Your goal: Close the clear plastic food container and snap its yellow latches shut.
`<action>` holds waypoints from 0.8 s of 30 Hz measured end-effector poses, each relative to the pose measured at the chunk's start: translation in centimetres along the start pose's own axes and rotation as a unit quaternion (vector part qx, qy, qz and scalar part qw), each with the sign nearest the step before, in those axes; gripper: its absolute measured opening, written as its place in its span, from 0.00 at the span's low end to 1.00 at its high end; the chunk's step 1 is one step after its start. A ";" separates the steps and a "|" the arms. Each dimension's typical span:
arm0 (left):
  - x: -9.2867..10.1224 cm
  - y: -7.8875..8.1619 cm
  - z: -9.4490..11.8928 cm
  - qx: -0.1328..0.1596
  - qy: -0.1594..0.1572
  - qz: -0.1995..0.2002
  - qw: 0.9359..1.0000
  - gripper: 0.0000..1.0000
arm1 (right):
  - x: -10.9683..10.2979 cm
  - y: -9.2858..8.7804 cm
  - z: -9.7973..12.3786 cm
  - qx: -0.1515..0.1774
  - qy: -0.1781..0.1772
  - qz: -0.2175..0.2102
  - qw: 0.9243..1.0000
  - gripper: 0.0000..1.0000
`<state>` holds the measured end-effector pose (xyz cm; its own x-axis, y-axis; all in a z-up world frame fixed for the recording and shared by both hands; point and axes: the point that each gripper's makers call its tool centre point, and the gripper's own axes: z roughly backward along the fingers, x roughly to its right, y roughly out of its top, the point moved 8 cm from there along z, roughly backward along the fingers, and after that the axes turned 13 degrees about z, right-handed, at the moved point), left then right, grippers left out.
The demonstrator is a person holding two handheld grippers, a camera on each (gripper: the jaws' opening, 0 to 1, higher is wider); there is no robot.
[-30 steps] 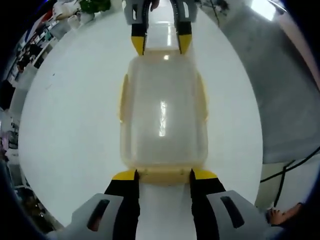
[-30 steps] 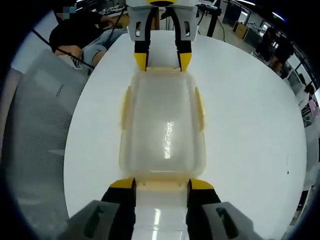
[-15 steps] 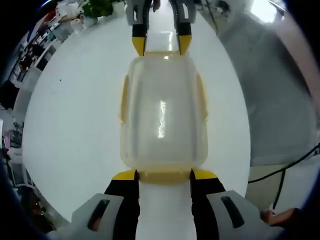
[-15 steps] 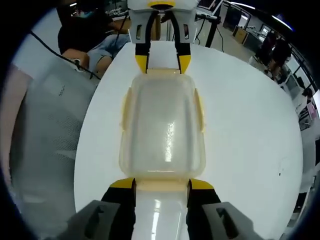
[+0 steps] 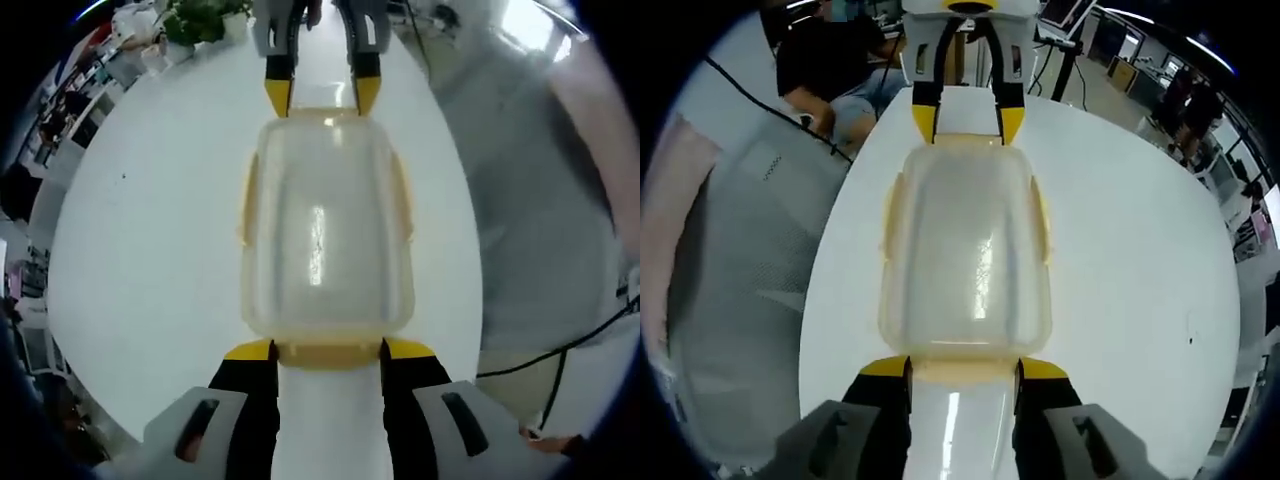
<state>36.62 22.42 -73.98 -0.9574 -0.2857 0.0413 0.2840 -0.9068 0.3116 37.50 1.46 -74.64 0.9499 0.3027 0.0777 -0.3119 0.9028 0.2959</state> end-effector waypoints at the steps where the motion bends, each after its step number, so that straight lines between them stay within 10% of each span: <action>1: 0.1 0.3 0.1 0.001 0.002 0.000 1.000 0.37 | -0.1 -0.2 0.2 -0.002 0.000 0.000 1.000 0.37; 24: 1.8 7.8 -0.7 0.011 0.008 -0.028 1.000 0.37 | -2.6 -6.2 4.0 -0.029 -0.010 -0.021 0.999 0.37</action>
<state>37.19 14.60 -72.17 -0.9706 -0.2404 0.0077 0.2291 -0.9144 0.3339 37.07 -6.12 -72.87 0.9621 0.2587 0.0863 -0.2722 0.9307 0.2444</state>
